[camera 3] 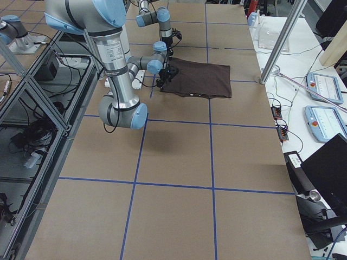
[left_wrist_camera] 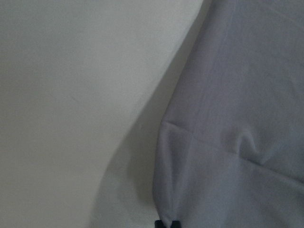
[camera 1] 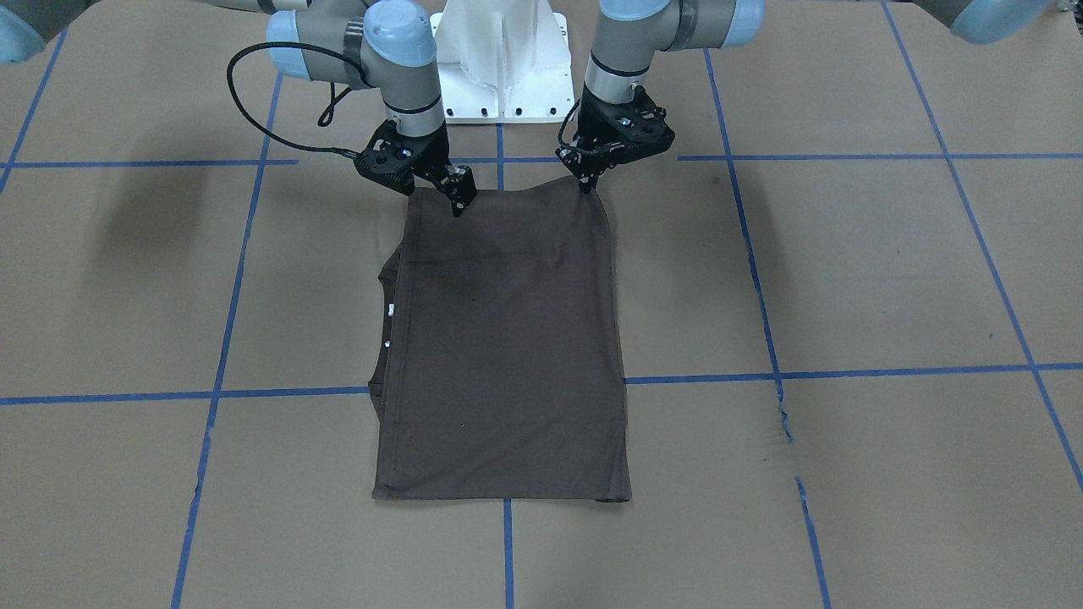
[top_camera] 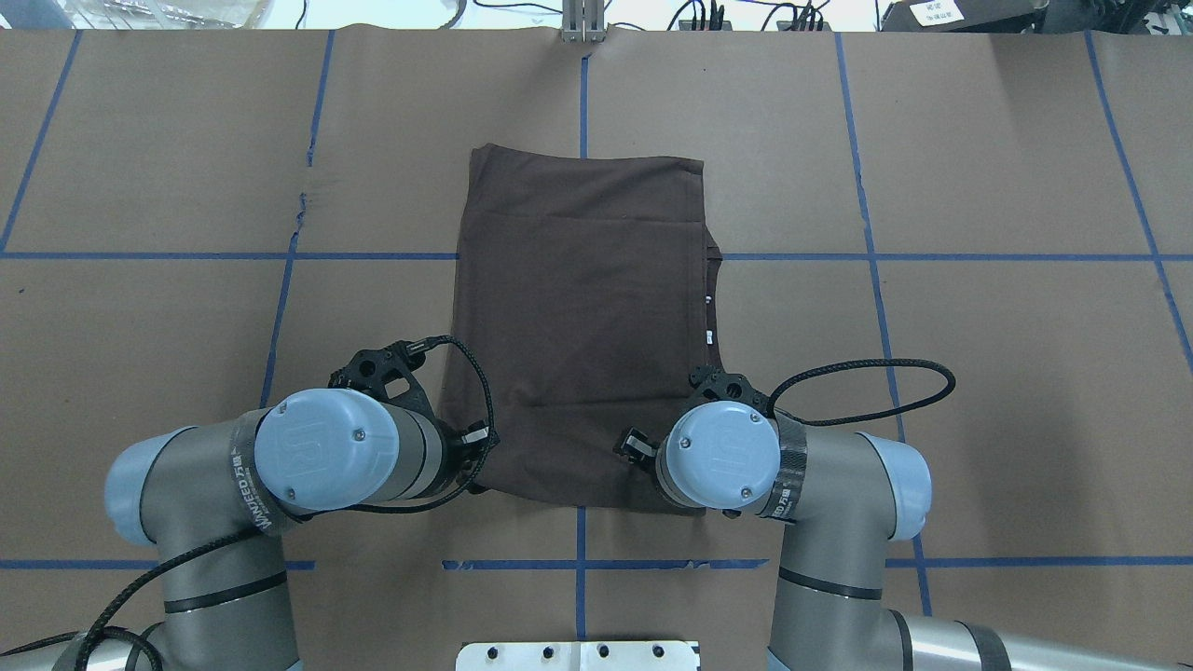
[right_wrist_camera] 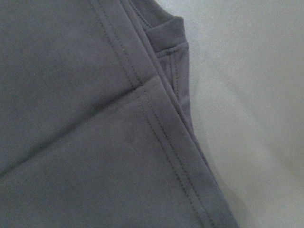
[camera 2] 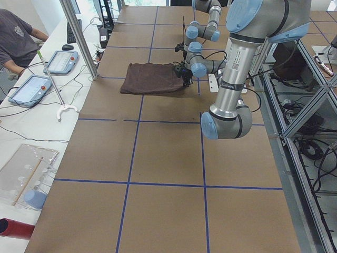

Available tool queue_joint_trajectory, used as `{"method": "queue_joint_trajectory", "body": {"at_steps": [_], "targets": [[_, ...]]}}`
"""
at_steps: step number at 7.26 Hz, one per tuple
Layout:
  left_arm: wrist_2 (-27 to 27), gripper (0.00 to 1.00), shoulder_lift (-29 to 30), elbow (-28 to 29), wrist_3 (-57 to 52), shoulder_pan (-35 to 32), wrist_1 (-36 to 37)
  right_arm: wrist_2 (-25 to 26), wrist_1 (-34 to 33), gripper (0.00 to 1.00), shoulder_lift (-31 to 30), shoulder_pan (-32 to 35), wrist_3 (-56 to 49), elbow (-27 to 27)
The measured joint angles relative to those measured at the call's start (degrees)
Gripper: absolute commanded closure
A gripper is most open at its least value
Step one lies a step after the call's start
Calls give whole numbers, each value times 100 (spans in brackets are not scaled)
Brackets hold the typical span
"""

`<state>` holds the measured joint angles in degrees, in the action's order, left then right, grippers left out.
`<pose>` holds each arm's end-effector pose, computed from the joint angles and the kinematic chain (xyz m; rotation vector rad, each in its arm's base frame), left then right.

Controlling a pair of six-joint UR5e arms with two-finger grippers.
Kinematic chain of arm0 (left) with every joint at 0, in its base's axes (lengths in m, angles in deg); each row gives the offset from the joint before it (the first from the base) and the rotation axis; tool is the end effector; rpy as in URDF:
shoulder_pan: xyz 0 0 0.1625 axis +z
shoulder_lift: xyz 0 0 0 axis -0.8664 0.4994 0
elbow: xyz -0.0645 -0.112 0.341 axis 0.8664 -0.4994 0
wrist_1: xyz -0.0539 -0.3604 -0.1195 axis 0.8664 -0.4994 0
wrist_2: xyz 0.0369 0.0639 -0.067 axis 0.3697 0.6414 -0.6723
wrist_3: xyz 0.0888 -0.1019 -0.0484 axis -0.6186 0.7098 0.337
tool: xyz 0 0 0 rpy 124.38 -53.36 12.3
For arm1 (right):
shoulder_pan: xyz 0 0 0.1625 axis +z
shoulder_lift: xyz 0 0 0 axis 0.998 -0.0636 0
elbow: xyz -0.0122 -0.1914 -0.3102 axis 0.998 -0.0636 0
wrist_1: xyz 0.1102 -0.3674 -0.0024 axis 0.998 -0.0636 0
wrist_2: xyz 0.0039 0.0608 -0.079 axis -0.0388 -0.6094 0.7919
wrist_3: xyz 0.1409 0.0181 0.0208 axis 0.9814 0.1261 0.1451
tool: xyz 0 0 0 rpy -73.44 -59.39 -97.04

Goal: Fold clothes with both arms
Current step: 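Grasp the shirt edge nearest the robot with both grippers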

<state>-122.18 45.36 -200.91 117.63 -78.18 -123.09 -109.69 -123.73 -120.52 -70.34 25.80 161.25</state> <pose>0.5057 -0.2926 0.2424 -0.0478 0.9118 -0.4754 -0.5557 -0.2828 0.2803 -0.1169 -0.7857 0.5308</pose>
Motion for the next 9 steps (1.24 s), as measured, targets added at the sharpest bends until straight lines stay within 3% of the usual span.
{"method": "queue_joint_trajectory", "body": {"at_steps": [9], "targets": [[0, 100, 26, -32, 2, -20, 18, -12, 113, 0, -31, 151, -444, -195]]}}
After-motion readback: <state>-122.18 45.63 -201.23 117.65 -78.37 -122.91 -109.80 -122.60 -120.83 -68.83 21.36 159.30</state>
